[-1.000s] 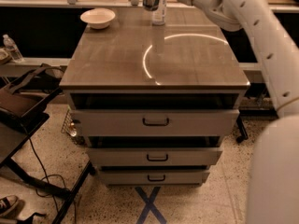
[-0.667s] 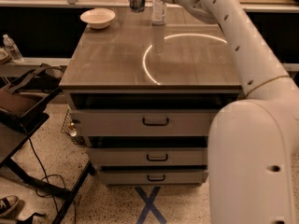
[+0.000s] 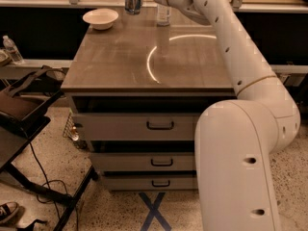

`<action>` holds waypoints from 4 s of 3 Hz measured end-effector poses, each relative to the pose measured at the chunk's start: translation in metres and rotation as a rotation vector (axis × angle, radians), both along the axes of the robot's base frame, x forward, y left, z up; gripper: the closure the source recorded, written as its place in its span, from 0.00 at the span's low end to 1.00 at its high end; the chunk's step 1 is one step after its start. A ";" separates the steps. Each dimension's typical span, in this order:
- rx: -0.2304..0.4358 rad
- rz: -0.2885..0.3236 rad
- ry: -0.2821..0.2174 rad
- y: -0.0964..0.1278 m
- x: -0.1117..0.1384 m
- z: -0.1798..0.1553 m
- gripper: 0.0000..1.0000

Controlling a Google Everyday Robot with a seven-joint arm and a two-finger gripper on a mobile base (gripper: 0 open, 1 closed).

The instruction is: Move redbull can near paper bowl

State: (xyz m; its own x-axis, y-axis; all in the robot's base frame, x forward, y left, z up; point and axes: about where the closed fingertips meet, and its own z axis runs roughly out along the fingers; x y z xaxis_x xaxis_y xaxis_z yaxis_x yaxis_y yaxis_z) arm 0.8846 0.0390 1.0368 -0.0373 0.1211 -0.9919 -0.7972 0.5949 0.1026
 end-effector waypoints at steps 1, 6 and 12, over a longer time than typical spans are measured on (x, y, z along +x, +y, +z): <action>-0.001 -0.027 0.017 0.000 0.011 -0.007 1.00; -0.159 -0.409 0.041 -0.034 0.116 -0.073 1.00; -0.106 -0.314 0.071 0.007 0.121 -0.109 0.29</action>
Offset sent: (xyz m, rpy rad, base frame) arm 0.1184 -0.0583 -0.0414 -0.2490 0.1313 -0.4866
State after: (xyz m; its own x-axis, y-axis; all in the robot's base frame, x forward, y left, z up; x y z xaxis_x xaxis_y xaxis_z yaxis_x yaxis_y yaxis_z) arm 1.0058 0.0455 0.9273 -0.0835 0.0340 -0.9959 -0.5667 0.8204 0.0755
